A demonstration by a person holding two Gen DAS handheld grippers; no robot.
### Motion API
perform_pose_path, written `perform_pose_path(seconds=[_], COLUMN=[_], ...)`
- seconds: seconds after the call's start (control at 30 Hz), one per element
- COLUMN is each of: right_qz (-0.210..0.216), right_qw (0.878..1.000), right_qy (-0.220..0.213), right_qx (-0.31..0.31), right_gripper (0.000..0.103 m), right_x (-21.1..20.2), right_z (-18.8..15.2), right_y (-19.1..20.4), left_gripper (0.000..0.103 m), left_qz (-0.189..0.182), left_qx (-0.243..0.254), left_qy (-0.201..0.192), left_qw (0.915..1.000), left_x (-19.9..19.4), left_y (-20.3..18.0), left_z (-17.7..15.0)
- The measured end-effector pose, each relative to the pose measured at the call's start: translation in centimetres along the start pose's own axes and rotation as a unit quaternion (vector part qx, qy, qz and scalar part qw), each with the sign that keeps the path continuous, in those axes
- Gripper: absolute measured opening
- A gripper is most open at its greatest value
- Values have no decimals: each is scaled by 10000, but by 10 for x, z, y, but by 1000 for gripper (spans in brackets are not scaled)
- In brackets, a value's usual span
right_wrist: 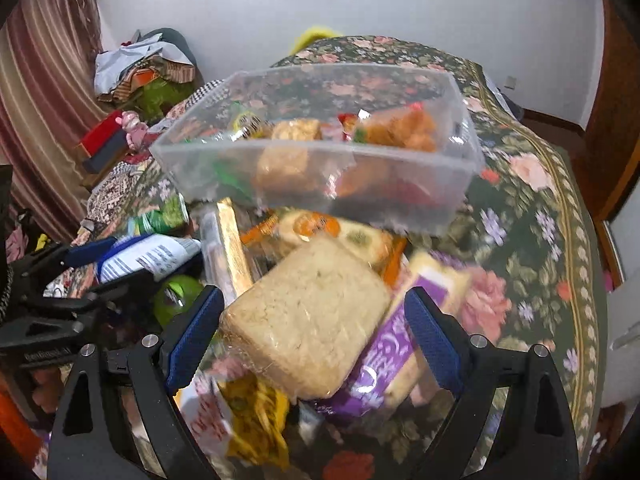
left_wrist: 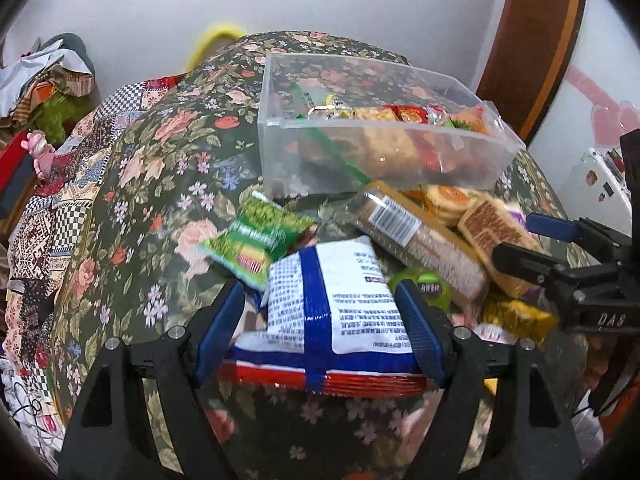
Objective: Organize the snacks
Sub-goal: 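Grasp the bread slice pack with the right tool while the left tool grasps the blue-white wafer bag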
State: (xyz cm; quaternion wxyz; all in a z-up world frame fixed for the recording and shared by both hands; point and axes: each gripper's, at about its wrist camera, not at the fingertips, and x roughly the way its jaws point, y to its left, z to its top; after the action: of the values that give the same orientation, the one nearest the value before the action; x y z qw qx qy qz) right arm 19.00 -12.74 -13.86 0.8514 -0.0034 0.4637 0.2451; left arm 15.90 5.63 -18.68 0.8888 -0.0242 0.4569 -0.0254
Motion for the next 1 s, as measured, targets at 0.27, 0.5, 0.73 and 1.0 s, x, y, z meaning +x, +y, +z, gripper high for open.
perform_pose_path(seconds=[0.27, 0.5, 0.73, 1.0], right_qz=[90, 3, -55, 299], right_qw=[9999, 9998, 9999, 9983], right_qy=[41, -23, 30, 107], right_qx=[129, 184, 124, 484], right_gripper=[85, 64, 67, 59], right_x=[-9, 2, 6, 5], right_z=[-9, -3, -3, -9], right_y=[-13, -6, -4, -19], left_gripper=[74, 64, 62, 63], left_qz=[-120, -97, 8, -74], left_qx=[-281, -341, -173, 31], left_qy=[-16, -66, -262, -241], left_qw=[9995, 9993, 9995, 9997], left_x=[6, 9, 7, 2], left_y=[0, 1, -6, -9], left_z=[-1, -6, -14, -21])
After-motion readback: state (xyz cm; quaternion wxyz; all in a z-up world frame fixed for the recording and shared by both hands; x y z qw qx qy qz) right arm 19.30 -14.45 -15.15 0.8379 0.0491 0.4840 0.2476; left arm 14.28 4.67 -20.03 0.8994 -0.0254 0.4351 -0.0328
